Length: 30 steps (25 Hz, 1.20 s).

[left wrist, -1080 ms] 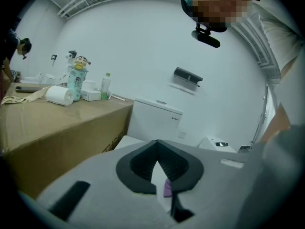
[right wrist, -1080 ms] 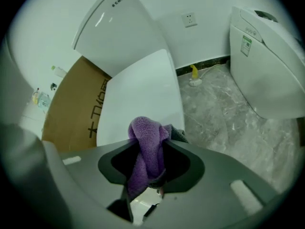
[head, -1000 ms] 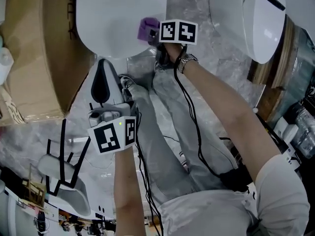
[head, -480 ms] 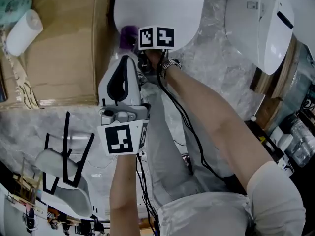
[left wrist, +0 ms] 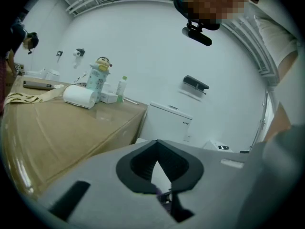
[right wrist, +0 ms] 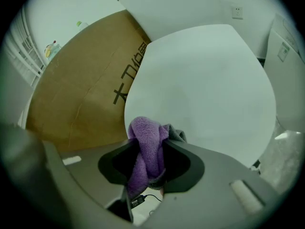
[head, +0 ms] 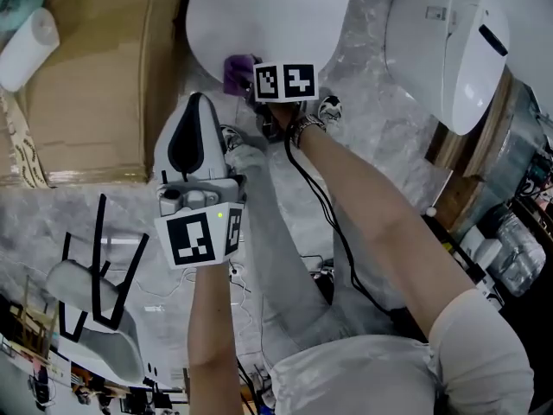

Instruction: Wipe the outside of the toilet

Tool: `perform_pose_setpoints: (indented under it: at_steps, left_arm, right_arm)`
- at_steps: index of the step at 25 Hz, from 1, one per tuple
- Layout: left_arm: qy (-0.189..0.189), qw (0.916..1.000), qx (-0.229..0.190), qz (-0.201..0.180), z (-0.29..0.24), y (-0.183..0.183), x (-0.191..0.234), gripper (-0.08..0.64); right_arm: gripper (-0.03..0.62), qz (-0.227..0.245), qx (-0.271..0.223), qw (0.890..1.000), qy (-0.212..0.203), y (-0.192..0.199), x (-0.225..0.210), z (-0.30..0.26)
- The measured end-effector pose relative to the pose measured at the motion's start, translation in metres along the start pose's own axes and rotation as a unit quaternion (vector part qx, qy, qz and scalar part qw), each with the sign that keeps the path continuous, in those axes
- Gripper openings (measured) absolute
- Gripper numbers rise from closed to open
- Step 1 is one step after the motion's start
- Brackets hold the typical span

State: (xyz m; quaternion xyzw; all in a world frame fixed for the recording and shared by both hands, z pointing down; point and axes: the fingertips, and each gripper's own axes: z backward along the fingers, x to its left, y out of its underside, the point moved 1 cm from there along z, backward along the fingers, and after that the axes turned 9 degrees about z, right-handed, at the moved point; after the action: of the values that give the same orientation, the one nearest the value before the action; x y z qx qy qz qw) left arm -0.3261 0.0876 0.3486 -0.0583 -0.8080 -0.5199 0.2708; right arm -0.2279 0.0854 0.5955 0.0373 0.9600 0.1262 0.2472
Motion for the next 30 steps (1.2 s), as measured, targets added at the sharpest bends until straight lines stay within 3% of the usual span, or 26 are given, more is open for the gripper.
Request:
perform_pose_setpoints:
  at_steps: [5, 14, 17, 21, 24, 28, 30]
  left_arm:
    - [-0.007, 0.9998, -0.005, -0.016, -0.014, 0.013, -0.044, 0.005]
    - [-0.072, 0.9968, -0.020, -0.029, -0.023, 0.048, -0.120, 0.005]
    - [-0.096, 0.9941, -0.048, -0.016, -0.033, 0.046, -0.140, 0.005]
    - [-0.107, 0.9917, -0.071, 0.006, -0.046, 0.050, -0.154, 0.005]
    - [-0.098, 0.9921, -0.077, 0.011, -0.062, 0.053, -0.161, 0.005]
    - [-0.082, 0.9939, -0.074, 0.001, -0.081, 0.059, -0.179, 0.005]
    - [-0.087, 0.9933, -0.075, 0.003, -0.091, 0.065, -0.187, 0.005]
  right_arm:
    - [0.144, 0.019, 0.009, 1.000, -0.009, 0.020, -0.050, 0.034]
    - [0.144, 0.080, 0.053, 0.995, -0.032, 0.012, -0.142, 0.085]
    - [0.144, 0.121, 0.065, 0.989, -0.047, -0.004, -0.159, 0.092]
    - [0.143, 0.136, 0.057, 0.988, -0.041, -0.023, -0.185, 0.100]
    - [0.150, 0.121, 0.046, 0.991, -0.014, -0.040, -0.216, 0.103]
    - [0.147, 0.046, 0.015, 0.998, 0.031, -0.059, -0.270, 0.113]
    - [0.144, 0.014, 0.002, 0.999, 0.031, -0.073, -0.292, 0.117]
